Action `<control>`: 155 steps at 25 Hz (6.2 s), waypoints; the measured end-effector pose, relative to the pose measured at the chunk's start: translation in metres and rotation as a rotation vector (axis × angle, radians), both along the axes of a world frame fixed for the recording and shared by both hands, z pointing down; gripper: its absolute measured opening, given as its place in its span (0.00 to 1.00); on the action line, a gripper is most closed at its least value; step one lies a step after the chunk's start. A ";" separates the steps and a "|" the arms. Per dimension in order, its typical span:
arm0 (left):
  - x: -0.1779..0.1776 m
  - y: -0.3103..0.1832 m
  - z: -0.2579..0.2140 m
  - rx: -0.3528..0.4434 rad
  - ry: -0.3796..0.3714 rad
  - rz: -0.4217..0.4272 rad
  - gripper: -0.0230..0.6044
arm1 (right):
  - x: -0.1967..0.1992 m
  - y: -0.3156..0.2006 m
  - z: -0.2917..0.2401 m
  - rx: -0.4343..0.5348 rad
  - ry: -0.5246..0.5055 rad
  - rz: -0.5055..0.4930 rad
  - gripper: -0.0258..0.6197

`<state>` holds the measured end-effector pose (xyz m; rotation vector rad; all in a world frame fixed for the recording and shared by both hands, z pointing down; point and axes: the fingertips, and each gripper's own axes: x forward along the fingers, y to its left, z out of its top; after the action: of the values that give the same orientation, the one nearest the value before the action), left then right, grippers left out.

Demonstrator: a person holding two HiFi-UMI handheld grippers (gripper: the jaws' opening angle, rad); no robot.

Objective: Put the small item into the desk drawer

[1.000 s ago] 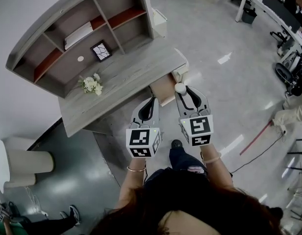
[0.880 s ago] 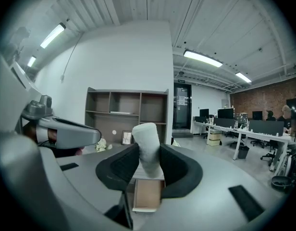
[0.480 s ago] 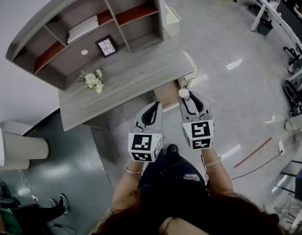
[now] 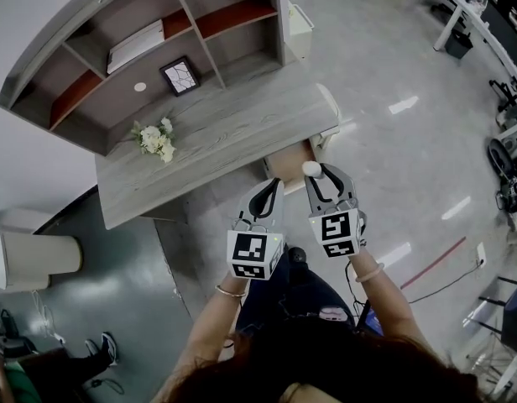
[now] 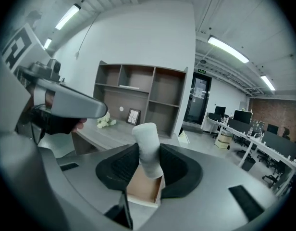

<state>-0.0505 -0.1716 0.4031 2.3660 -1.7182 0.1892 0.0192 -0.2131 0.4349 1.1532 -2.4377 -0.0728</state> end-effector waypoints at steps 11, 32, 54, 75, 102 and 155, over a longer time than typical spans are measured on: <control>-0.021 -0.031 0.050 -0.023 0.003 0.023 0.06 | -0.018 -0.026 0.064 -0.040 0.161 -0.069 0.23; -0.039 -0.083 0.155 -0.076 0.019 0.100 0.06 | -0.050 -0.056 0.186 -0.090 0.389 -0.192 0.23; -0.046 -0.100 0.238 -0.117 0.011 0.137 0.06 | -0.053 -0.073 0.297 -0.148 0.525 -0.223 0.23; -0.044 -0.116 0.296 -0.161 0.031 0.147 0.06 | -0.058 -0.095 0.383 -0.211 0.620 -0.262 0.23; -0.053 -0.114 0.309 -0.188 0.020 0.127 0.06 | -0.059 -0.101 0.420 -0.312 0.647 -0.257 0.27; -0.020 -0.060 0.180 -0.139 -0.034 -0.006 0.06 | -0.013 -0.055 0.217 -0.175 0.259 -0.040 0.13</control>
<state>-0.0702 -0.2311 0.5827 2.2707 -1.6688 0.3383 0.0060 -0.2678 0.6516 0.9550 -2.1911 -0.0195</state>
